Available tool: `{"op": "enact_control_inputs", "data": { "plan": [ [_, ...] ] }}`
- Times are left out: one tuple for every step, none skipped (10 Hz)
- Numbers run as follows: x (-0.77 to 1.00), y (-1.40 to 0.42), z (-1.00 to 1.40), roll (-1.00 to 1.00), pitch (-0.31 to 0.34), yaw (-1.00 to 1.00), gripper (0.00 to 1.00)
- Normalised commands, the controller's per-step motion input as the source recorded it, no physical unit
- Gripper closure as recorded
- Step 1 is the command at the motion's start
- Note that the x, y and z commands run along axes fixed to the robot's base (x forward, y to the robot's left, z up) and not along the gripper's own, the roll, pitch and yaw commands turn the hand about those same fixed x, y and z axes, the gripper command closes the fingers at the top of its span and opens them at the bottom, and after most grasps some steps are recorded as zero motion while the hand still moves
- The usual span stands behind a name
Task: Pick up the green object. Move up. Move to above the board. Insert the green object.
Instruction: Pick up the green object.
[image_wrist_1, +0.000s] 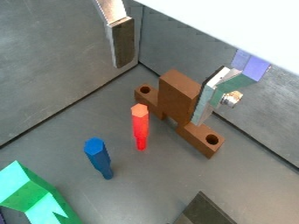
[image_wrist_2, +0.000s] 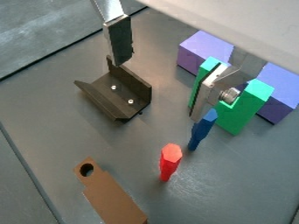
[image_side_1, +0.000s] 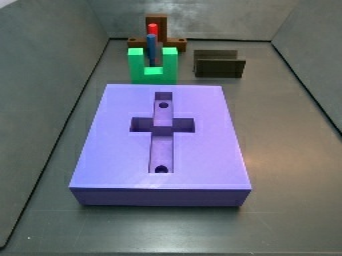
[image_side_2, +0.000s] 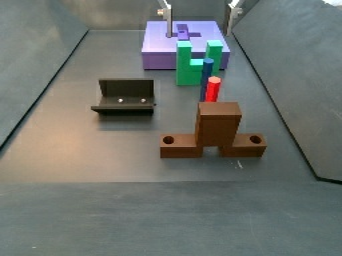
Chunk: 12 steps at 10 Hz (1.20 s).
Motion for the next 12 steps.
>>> {"op": "enact_control_inputs", "data": {
  "plan": [
    [-0.07,-0.06,0.0,0.0,0.0,0.0,0.0],
    [-0.18,-0.23,0.0,0.04,-0.034,0.11,0.0],
    [-0.13,-0.84,-0.15,0.04,-0.046,0.03,0.0],
    [-0.01,-1.0,-0.27,0.06,-0.009,0.0,0.0],
    [0.0,-1.0,-0.28,0.05,0.0,0.0,0.0],
    [0.0,-1.0,-0.29,0.0,0.0,-0.06,0.0],
    [-0.09,-0.85,-0.5,-0.2,-0.064,-0.08,0.0],
    [0.0,-0.67,-0.45,-0.26,-0.011,-0.12,0.0],
    [0.0,-0.44,-0.29,-0.23,-0.014,-0.02,0.0],
    [0.06,-0.1,0.0,-0.13,-0.016,-0.01,0.0],
    [0.19,0.0,-0.07,-0.06,0.0,0.0,0.0],
    [0.33,-0.2,-0.12,0.03,0.0,0.21,0.0]
  ]
}}
